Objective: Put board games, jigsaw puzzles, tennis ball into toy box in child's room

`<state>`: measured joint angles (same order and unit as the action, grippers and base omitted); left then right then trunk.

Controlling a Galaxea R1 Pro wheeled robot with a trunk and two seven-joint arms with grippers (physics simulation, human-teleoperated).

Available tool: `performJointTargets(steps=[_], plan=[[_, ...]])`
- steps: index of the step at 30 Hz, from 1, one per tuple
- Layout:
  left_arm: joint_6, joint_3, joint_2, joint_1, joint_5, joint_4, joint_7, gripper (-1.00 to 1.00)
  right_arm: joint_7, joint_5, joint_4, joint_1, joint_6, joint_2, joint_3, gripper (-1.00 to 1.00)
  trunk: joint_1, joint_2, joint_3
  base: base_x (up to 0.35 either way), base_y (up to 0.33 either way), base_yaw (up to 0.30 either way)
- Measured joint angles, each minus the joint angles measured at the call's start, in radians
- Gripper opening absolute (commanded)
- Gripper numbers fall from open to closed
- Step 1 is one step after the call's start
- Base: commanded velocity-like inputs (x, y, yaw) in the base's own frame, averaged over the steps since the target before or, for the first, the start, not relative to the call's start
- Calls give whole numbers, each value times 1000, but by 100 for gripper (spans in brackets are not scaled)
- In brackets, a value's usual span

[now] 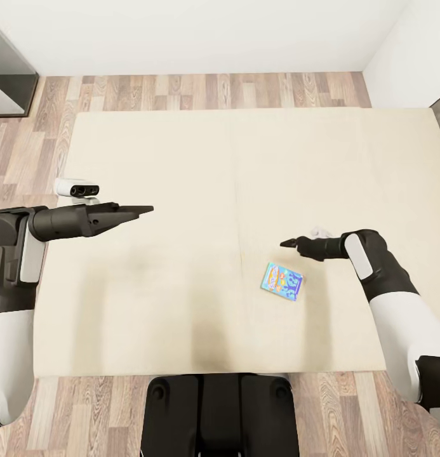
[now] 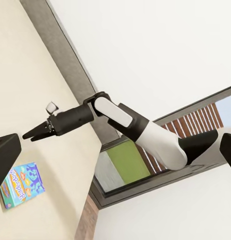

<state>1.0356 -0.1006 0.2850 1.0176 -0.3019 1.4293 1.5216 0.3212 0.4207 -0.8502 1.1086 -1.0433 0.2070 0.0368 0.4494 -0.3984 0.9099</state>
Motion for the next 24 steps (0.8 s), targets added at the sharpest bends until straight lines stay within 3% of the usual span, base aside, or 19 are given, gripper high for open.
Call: performJointTargets(steps=[24], plan=[[0,2,0,0,0,0,0,100,-11,-8,112,1,0,4,-8,100,0,0,0,0,0,0]])
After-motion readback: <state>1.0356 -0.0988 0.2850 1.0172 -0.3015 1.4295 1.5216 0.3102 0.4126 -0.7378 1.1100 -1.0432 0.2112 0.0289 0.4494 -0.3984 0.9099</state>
